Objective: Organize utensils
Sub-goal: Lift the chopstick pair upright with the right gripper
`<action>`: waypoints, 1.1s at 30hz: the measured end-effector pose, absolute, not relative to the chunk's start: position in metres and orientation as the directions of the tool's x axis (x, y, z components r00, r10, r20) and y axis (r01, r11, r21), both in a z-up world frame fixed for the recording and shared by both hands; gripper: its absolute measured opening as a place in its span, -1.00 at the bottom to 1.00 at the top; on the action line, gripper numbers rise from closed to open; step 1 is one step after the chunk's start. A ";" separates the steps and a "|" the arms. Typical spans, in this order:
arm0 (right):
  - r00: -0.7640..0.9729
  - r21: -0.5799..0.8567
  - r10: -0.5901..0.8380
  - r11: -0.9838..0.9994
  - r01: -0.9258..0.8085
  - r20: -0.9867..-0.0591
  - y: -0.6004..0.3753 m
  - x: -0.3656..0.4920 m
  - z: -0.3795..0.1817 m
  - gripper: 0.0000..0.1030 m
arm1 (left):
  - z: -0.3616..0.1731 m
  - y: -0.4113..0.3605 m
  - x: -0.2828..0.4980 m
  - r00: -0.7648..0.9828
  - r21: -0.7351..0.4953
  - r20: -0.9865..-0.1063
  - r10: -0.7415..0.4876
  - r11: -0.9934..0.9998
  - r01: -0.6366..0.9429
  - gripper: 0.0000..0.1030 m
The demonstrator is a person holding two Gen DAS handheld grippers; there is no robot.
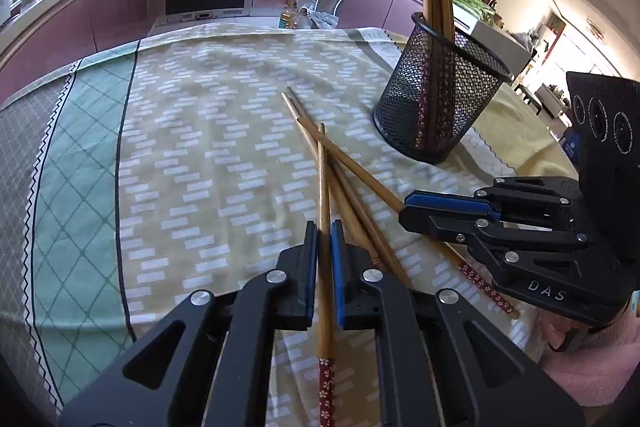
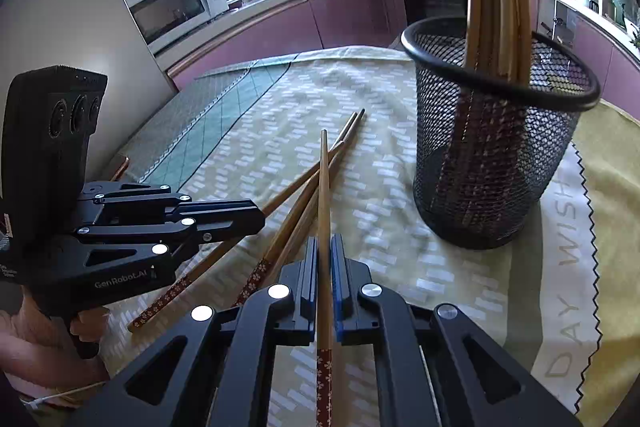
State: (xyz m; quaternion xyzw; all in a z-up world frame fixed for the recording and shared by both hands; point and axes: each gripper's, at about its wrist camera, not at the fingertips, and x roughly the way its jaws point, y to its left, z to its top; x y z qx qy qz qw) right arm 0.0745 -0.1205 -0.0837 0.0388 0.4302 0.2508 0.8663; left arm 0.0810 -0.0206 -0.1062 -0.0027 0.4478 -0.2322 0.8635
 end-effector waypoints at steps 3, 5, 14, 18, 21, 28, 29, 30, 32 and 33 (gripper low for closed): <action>0.494 0.273 0.455 0.876 -0.398 -0.741 -0.118 0.079 -0.085 -0.84 | -0.108 -0.020 0.085 0.475 -0.219 -0.779 -0.410 0.887 0.407 -0.82; 0.488 0.271 0.454 0.875 -0.401 -0.745 -0.116 0.082 -0.086 -0.84 | -0.109 -0.021 0.088 0.471 -0.212 -0.782 -0.407 0.886 0.413 -0.82; 0.489 0.273 0.462 0.870 -0.410 -0.740 -0.117 0.092 -0.085 -0.89 | -0.109 -0.024 0.101 0.471 -0.203 -0.789 -0.396 0.890 0.409 -0.85; 0.518 0.263 0.469 0.867 -0.423 -0.715 -0.121 0.084 -0.073 -0.89 | -0.101 -0.024 0.098 0.479 -0.215 -0.773 -0.416 0.882 0.419 -0.85; 0.542 0.264 0.479 0.864 -0.428 -0.690 -0.128 0.079 -0.062 -0.89 | -0.086 -0.022 0.094 0.490 -0.236 -0.745 -0.453 0.866 0.440 -0.85; 0.603 0.274 0.496 0.863 -0.425 -0.625 -0.151 0.068 -0.033 -0.89 | -0.048 -0.019 0.083 0.515 -0.273 -0.674 -0.530 0.826 0.493 -0.85; 0.612 0.271 0.495 0.864 -0.425 -0.617 -0.153 0.066 -0.029 -0.89 | -0.043 -0.018 0.081 0.517 -0.277 -0.664 -0.540 0.820 0.500 -0.85; 0.624 0.266 0.492 0.866 -0.424 -0.607 -0.155 0.064 -0.024 -0.89 | -0.037 -0.017 0.079 0.521 -0.281 -0.652 -0.551 0.814 0.509 -0.85; 0.643 0.263 0.492 0.867 -0.424 -0.587 -0.160 0.061 -0.016 -0.89 | -0.027 -0.016 0.075 0.523 -0.289 -0.631 -0.573 0.799 0.527 -0.85; 0.654 0.261 0.491 0.868 -0.422 -0.576 -0.161 0.059 -0.012 -0.89 | -0.020 -0.015 0.072 0.524 -0.296 -0.615 -0.589 0.788 0.539 -0.85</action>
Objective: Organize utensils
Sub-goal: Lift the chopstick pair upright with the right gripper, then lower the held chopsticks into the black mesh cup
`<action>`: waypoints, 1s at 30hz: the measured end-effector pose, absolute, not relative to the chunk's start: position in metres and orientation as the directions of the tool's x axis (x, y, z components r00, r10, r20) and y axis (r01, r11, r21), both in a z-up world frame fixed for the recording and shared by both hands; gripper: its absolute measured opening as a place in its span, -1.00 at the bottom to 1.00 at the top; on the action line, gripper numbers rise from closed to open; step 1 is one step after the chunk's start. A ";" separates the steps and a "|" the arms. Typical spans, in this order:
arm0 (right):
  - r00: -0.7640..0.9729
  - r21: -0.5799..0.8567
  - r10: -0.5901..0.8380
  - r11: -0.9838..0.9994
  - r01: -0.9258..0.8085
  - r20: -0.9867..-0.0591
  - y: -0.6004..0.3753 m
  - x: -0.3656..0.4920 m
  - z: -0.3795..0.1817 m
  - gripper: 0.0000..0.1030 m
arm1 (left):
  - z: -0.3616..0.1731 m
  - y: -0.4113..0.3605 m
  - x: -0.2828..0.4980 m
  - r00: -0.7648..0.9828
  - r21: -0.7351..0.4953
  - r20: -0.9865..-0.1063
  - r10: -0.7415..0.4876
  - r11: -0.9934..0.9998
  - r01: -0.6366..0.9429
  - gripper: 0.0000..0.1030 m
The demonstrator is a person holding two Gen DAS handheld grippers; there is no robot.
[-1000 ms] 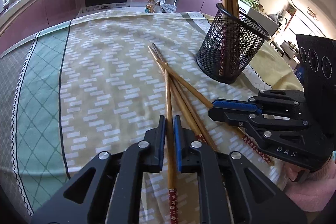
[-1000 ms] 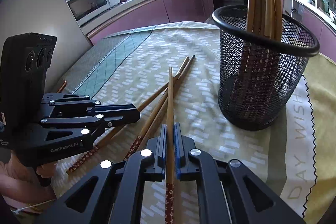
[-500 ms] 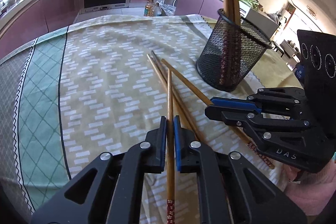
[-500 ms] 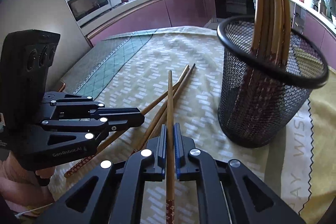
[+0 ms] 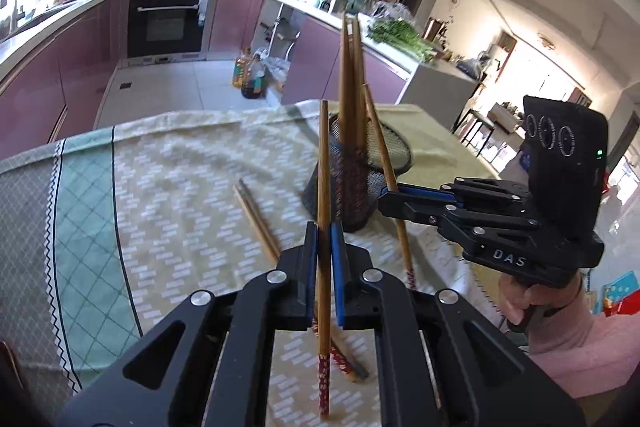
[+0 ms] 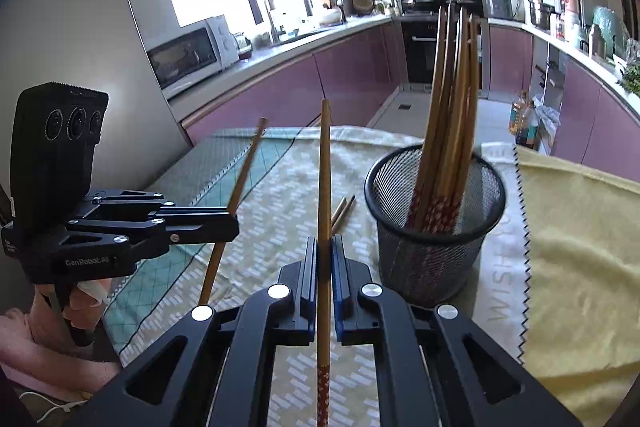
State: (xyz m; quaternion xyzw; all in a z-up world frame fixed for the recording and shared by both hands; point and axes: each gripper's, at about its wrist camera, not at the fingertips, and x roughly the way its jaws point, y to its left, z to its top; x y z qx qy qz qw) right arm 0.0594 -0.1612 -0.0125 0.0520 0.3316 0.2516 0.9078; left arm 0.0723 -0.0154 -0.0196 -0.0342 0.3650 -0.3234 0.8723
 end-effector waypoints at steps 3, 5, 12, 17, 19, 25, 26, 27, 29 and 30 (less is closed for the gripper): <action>0.679 0.266 0.497 0.866 -0.423 -0.539 -0.171 0.055 0.000 -0.89 | -0.003 -0.012 0.066 0.523 -0.311 -0.580 -0.624 0.764 0.566 -0.85; 0.693 0.264 0.496 0.867 -0.422 -0.523 -0.178 0.052 0.006 -0.89 | 0.007 -0.010 0.063 0.530 -0.314 -0.560 -0.636 0.756 0.575 -0.85; 0.732 0.257 0.495 0.869 -0.423 -0.468 -0.190 0.052 0.025 -0.89 | 0.037 -0.006 0.062 0.560 -0.323 -0.494 -0.665 0.739 0.592 -0.85; 0.758 0.244 0.488 0.873 -0.422 -0.434 -0.201 0.056 0.041 -0.89 | 0.055 -0.010 0.069 0.588 -0.318 -0.457 -0.667 0.740 0.592 -0.85; 0.770 0.230 0.480 0.877 -0.421 -0.421 -0.203 0.056 0.049 -0.89 | 0.065 -0.013 0.073 0.602 -0.312 -0.439 -0.667 0.741 0.594 -0.85; 0.807 0.203 0.463 0.886 -0.417 -0.367 -0.216 0.057 0.072 -0.89 | 0.092 -0.023 0.085 0.626 -0.297 -0.397 -0.671 0.739 0.604 -0.85; 0.811 0.204 0.463 0.886 -0.416 -0.358 -0.219 0.059 0.076 -0.89 | 0.096 -0.025 0.087 0.628 -0.296 -0.392 -0.673 0.738 0.606 -0.85; 0.816 0.205 0.460 0.888 -0.413 -0.350 -0.222 0.061 0.079 -0.89 | 0.102 -0.028 0.088 0.632 -0.291 -0.385 -0.672 0.738 0.608 -0.85; 0.824 0.208 0.456 0.889 -0.407 -0.338 -0.226 0.065 0.084 -0.89 | 0.112 -0.035 0.091 0.637 -0.279 -0.373 -0.674 0.737 0.616 -0.85; 0.825 0.211 0.456 0.889 -0.407 -0.334 -0.227 0.067 0.086 -0.89 | 0.115 -0.038 0.092 0.639 -0.276 -0.369 -0.675 0.736 0.618 -0.85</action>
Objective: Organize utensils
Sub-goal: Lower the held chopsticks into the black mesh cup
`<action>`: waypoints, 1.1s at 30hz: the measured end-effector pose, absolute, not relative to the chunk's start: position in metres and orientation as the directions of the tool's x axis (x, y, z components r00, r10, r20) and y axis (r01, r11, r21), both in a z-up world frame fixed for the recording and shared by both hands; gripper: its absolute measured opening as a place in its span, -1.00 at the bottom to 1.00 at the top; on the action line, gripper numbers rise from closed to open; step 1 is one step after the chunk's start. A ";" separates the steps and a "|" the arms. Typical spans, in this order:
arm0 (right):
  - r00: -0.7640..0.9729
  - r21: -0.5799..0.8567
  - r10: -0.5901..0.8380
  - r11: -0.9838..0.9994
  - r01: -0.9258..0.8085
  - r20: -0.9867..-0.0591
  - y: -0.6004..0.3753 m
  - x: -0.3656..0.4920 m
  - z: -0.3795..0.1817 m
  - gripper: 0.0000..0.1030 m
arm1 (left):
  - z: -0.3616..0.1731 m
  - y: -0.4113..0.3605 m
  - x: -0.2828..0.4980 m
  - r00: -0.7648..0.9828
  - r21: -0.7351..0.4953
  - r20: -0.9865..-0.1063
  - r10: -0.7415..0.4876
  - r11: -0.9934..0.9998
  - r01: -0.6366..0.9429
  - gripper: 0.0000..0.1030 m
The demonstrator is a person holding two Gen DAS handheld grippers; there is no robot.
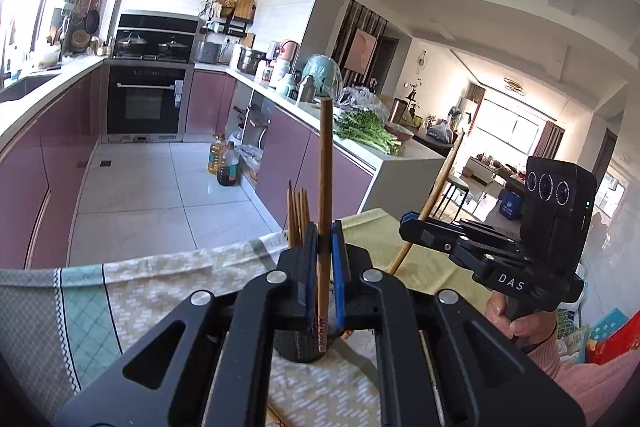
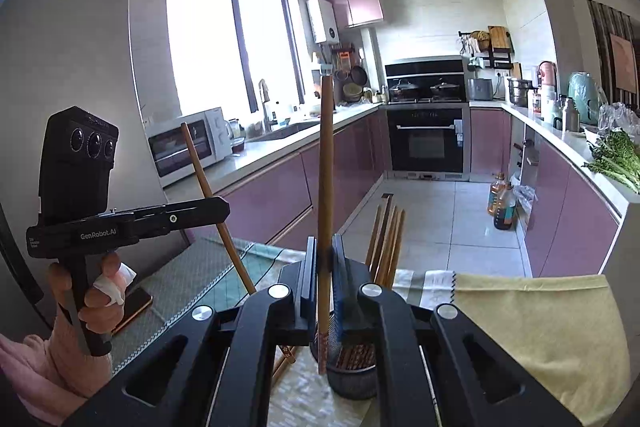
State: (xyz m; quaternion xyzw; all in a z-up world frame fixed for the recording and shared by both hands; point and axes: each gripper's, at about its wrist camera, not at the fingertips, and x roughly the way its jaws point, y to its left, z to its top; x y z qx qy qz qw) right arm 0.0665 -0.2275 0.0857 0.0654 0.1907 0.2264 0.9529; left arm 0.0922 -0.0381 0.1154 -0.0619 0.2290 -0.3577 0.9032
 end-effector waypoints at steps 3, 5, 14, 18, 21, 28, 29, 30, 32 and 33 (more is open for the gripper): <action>0.832 0.211 0.450 0.892 -0.400 -0.324 -0.230 0.073 0.088 -0.89 | 0.124 -0.049 0.096 0.649 -0.253 -0.363 -0.668 0.741 0.622 -0.85; 0.834 0.213 0.448 0.893 -0.397 -0.323 -0.230 0.078 0.088 -0.89 | 0.128 -0.056 0.096 0.656 -0.236 -0.367 -0.659 0.749 0.620 -0.85; 0.797 0.245 0.441 0.896 -0.369 -0.412 -0.223 0.105 0.065 -0.89 | 0.096 -0.086 0.116 0.611 -0.178 -0.499 -0.614 0.763 0.621 -0.85; 0.760 0.269 0.452 0.891 -0.365 -0.468 -0.218 0.116 0.045 -0.89 | 0.075 -0.097 0.122 0.575 -0.144 -0.568 -0.589 0.759 0.635 -0.85; 0.739 0.283 0.457 0.889 -0.361 -0.495 -0.214 0.120 0.034 -0.89 | 0.063 -0.103 0.125 0.553 -0.125 -0.604 -0.574 0.753 0.646 -0.85; 0.720 0.276 0.443 0.896 -0.347 -0.534 -0.206 0.130 0.022 -0.88 | 0.050 -0.113 0.141 0.534 -0.121 -0.647 -0.544 0.765 0.633 -0.85; 0.721 0.276 0.439 0.898 -0.342 -0.537 -0.206 0.131 0.022 -0.88 | 0.049 -0.113 0.145 0.538 -0.120 -0.650 -0.537 0.771 0.626 -0.85; 0.720 0.276 0.437 0.899 -0.339 -0.539 -0.206 0.134 0.022 -0.88 | 0.047 -0.112 0.149 0.539 -0.123 -0.651 -0.534 0.775 0.620 -0.85; 0.722 0.279 0.428 0.903 -0.325 -0.544 -0.207 0.139 0.021 -0.85 | 0.045 -0.113 0.156 0.528 -0.140 -0.654 -0.542 0.773 0.619 -0.84; 0.720 0.284 0.427 0.904 -0.321 -0.546 -0.208 0.140 0.019 -0.84 | 0.043 -0.113 0.159 0.527 -0.146 -0.655 -0.542 0.775 0.615 -0.84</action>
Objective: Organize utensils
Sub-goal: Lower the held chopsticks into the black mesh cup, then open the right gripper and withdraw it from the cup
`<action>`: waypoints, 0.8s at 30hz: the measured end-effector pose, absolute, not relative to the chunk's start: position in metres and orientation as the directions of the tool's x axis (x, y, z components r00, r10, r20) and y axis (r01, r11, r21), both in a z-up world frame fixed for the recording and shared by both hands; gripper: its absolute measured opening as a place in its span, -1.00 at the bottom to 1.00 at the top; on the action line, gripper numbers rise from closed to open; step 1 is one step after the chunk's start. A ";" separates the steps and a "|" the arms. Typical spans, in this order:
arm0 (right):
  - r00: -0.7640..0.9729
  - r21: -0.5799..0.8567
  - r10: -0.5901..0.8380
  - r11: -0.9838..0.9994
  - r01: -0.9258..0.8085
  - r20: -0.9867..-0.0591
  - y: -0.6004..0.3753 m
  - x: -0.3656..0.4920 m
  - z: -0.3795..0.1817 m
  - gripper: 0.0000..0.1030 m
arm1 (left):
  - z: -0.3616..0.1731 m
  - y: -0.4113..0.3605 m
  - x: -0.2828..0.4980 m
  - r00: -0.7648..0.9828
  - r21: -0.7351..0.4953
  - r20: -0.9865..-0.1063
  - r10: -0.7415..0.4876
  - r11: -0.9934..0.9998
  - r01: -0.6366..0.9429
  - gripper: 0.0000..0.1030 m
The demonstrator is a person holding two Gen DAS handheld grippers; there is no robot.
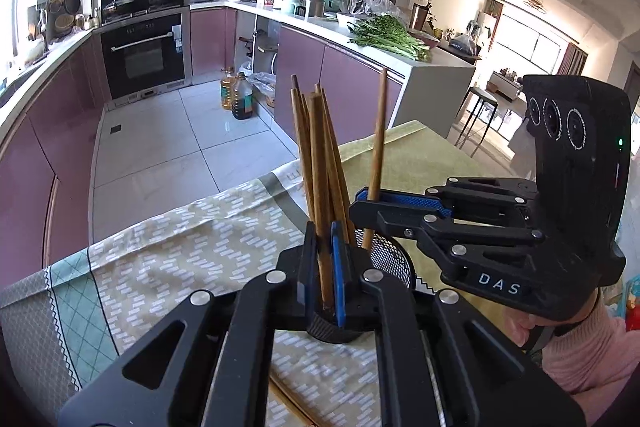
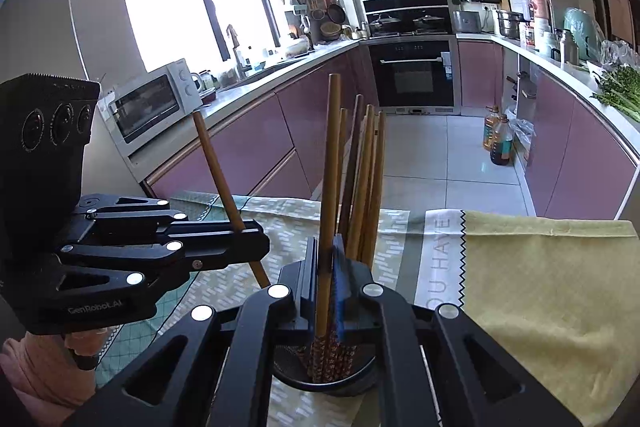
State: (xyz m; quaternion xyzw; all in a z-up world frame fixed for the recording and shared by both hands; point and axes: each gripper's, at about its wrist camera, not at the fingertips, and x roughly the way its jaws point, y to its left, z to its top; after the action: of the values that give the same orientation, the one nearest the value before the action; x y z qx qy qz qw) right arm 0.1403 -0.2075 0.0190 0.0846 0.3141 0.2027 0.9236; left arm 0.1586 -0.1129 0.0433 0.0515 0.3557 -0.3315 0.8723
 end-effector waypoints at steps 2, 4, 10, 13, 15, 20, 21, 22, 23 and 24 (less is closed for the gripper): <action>0.722 0.288 0.421 0.906 -0.310 -0.549 -0.210 0.143 0.016 -0.84 | 0.039 -0.113 0.163 0.535 -0.147 -0.657 -0.531 0.786 0.600 -0.67; 0.727 0.295 0.415 0.908 -0.296 -0.548 -0.212 0.142 0.014 -0.67 | 0.035 -0.113 0.163 0.551 -0.135 -0.654 -0.518 0.797 0.589 -0.64; 0.726 0.307 0.431 0.901 -0.308 -0.536 -0.214 0.126 0.011 -0.66 | 0.028 -0.099 0.144 0.591 -0.129 -0.612 -0.525 0.803 0.581 -0.59; 0.725 0.298 0.453 0.891 -0.343 -0.519 -0.209 0.110 0.012 -0.58 | 0.028 -0.085 0.124 0.627 -0.119 -0.575 -0.525 0.812 0.571 -0.38; 0.717 0.294 0.481 0.876 -0.382 -0.503 -0.204 0.098 0.014 -0.51 | 0.027 -0.074 0.110 0.657 -0.107 -0.552 -0.514 0.825 0.555 -0.35; 0.701 0.257 0.520 0.853 -0.454 -0.487 -0.191 0.067 0.009 -0.26 | 0.017 -0.042 0.081 0.694 -0.102 -0.531 -0.487 0.849 0.518 -0.25; 0.692 0.260 0.529 0.847 -0.463 -0.491 -0.187 0.064 0.006 -0.26 | 0.013 -0.034 0.077 0.699 -0.108 -0.532 -0.478 0.857 0.503 -0.18; 0.675 0.268 0.540 0.840 -0.472 -0.503 -0.182 0.061 0.001 -0.26 | 0.007 -0.027 0.073 0.704 -0.112 -0.538 -0.464 0.867 0.486 -0.12; 0.660 0.273 0.546 0.835 -0.478 -0.516 -0.178 0.061 -0.004 -0.26 | 0.003 -0.023 0.071 0.705 -0.114 -0.544 -0.456 0.872 0.476 -0.11; 0.646 0.274 0.548 0.833 -0.481 -0.532 -0.173 0.060 -0.010 -0.26 | -0.002 -0.017 0.069 0.701 -0.123 -0.556 -0.447 0.878 0.463 -0.09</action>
State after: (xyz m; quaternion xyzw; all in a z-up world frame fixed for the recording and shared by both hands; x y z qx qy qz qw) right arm 0.0599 -0.1728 -0.0104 0.0537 0.3106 0.2841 0.9055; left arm 0.0688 -0.0169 -0.0025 0.0129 0.2979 -0.2467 0.9221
